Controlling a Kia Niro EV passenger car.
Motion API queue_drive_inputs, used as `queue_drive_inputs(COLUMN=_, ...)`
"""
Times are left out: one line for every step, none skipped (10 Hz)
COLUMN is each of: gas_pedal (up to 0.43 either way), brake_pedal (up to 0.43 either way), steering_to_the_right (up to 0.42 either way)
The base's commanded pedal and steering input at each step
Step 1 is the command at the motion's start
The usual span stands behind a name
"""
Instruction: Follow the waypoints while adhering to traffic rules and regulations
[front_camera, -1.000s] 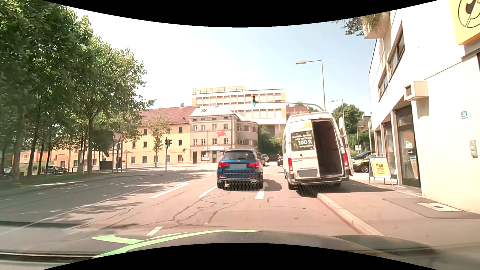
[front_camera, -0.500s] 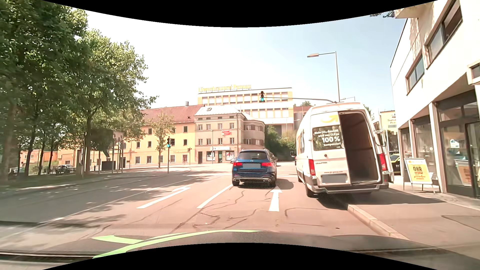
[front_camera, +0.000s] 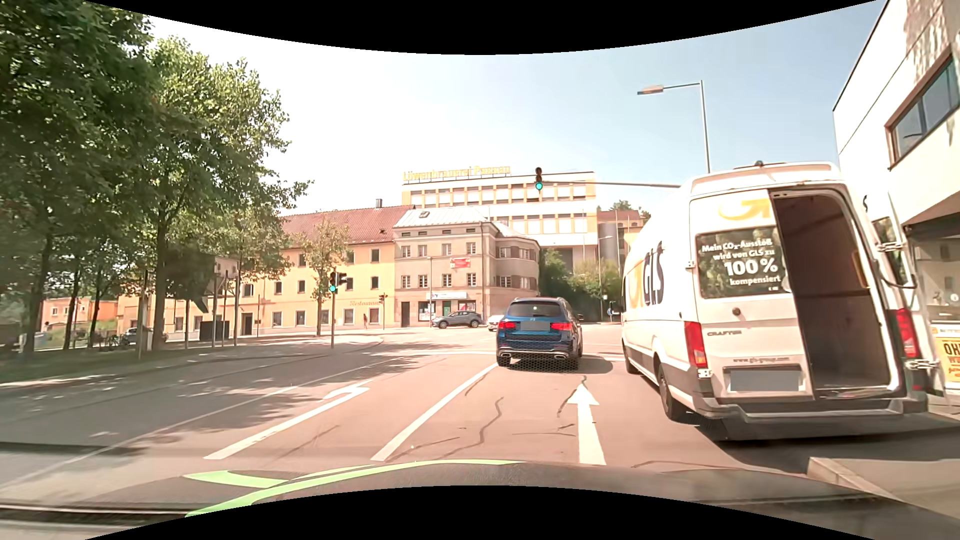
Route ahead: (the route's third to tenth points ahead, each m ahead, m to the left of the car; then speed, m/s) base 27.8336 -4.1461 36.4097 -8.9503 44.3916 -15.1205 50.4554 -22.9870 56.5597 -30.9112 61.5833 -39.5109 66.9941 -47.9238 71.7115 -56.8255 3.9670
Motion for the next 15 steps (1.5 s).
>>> queue_drive_inputs(gas_pedal=0.209, brake_pedal=0.0, steering_to_the_right=0.008)
queue_drive_inputs(gas_pedal=0.209, brake_pedal=0.0, steering_to_the_right=0.019)
queue_drive_inputs(gas_pedal=0.209, brake_pedal=0.0, steering_to_the_right=0.025)
queue_drive_inputs(gas_pedal=0.209, brake_pedal=0.0, steering_to_the_right=0.033)
queue_drive_inputs(gas_pedal=0.189, brake_pedal=0.0, steering_to_the_right=0.042)
queue_drive_inputs(gas_pedal=0.189, brake_pedal=0.0, steering_to_the_right=0.051)
queue_drive_inputs(gas_pedal=0.189, brake_pedal=0.0, steering_to_the_right=0.065)
queue_drive_inputs(gas_pedal=0.177, brake_pedal=0.0, steering_to_the_right=0.079)
queue_drive_inputs(gas_pedal=0.169, brake_pedal=0.0, steering_to_the_right=0.088)
queue_drive_inputs(gas_pedal=0.138, brake_pedal=0.0, steering_to_the_right=0.088)
queue_drive_inputs(gas_pedal=0.13, brake_pedal=0.0, steering_to_the_right=0.088)
queue_drive_inputs(gas_pedal=0.13, brake_pedal=0.0, steering_to_the_right=0.089)
queue_drive_inputs(gas_pedal=0.13, brake_pedal=0.0, steering_to_the_right=0.089)
queue_drive_inputs(gas_pedal=0.13, brake_pedal=0.0, steering_to_the_right=0.089)
queue_drive_inputs(gas_pedal=0.13, brake_pedal=0.0, steering_to_the_right=0.088)
